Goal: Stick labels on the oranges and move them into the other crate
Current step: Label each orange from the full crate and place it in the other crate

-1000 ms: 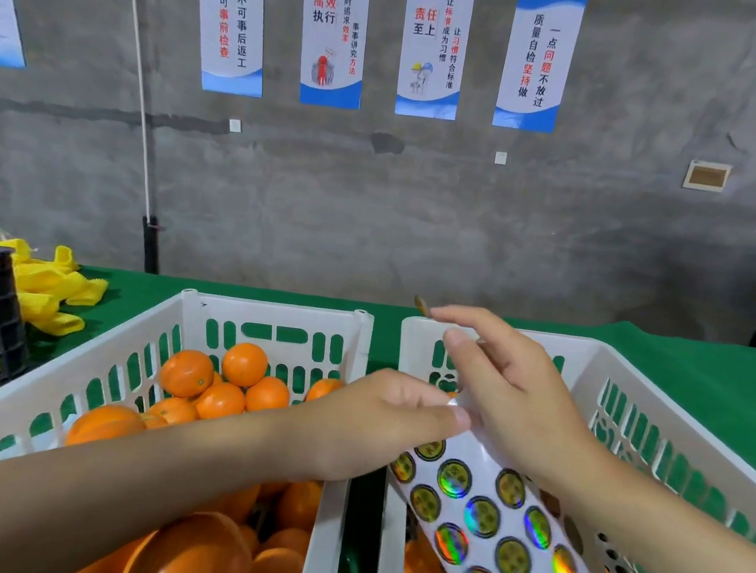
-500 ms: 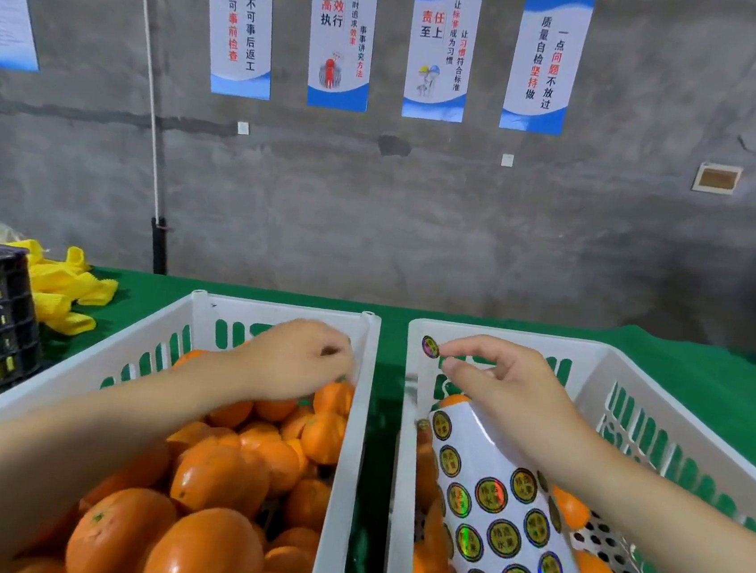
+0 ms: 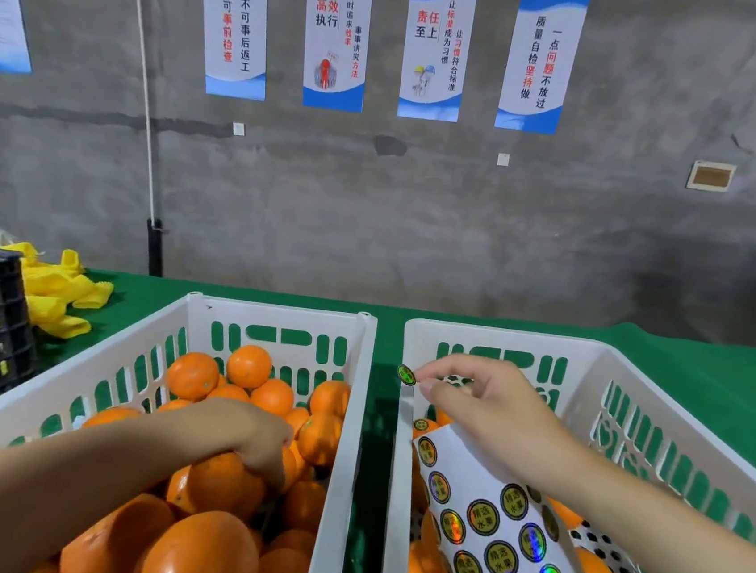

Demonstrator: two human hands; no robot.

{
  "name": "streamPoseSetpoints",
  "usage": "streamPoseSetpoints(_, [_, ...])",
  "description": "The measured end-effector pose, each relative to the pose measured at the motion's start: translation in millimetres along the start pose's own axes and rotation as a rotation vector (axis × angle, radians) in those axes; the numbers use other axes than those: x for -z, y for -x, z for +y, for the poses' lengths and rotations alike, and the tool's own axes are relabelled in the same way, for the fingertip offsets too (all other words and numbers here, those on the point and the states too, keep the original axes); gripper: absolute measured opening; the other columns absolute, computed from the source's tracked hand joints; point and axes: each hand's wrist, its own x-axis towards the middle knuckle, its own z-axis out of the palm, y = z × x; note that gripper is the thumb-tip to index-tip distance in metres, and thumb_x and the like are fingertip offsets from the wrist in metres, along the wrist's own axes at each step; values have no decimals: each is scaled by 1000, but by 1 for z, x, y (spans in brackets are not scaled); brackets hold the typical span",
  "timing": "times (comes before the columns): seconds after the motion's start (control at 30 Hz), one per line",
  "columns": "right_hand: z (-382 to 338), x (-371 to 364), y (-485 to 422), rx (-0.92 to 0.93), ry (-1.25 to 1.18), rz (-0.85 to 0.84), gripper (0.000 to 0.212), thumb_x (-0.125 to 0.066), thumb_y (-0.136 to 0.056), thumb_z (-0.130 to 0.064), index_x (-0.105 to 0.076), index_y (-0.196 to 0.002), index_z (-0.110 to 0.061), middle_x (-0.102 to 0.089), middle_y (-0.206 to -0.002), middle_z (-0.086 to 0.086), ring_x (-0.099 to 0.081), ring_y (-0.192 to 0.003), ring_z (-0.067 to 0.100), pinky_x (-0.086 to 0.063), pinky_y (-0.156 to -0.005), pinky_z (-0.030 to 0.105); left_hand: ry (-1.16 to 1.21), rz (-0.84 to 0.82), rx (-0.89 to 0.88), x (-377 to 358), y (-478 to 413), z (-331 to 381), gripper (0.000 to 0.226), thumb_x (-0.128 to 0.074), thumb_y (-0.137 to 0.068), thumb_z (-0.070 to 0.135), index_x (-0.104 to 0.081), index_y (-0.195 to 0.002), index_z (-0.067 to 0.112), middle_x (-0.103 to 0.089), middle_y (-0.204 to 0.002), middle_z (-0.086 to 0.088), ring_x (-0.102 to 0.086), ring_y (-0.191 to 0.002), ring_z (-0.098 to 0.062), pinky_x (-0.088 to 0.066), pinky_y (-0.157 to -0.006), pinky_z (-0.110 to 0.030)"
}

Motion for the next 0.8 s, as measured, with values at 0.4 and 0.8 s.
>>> streamPoseSetpoints(0.4, [-6, 2, -2, -14, -77, 60, 22, -65, -92, -18, -76, -80, -33, -72, -93, -25, -65, -89, -6, -45, -82, 12, 225, 930, -24, 32, 14, 1, 49, -50, -84, 65, -43, -108, 23, -55, -87, 6, -55, -76, -16, -40, -60, -33])
streamPoseSetpoints(0.8, [-13, 10, -4, -47, -250, 341, 17, -67, -88, -13, -76, -75, -21, -73, -80, -15, -62, -72, -8, -43, -66, 5, 335, 1129, -397, 25, 53, 61, 64, -27, -81, 85, -34, -128, 42, -52, -111, 18, -52, -85, -6, -34, -65, -23])
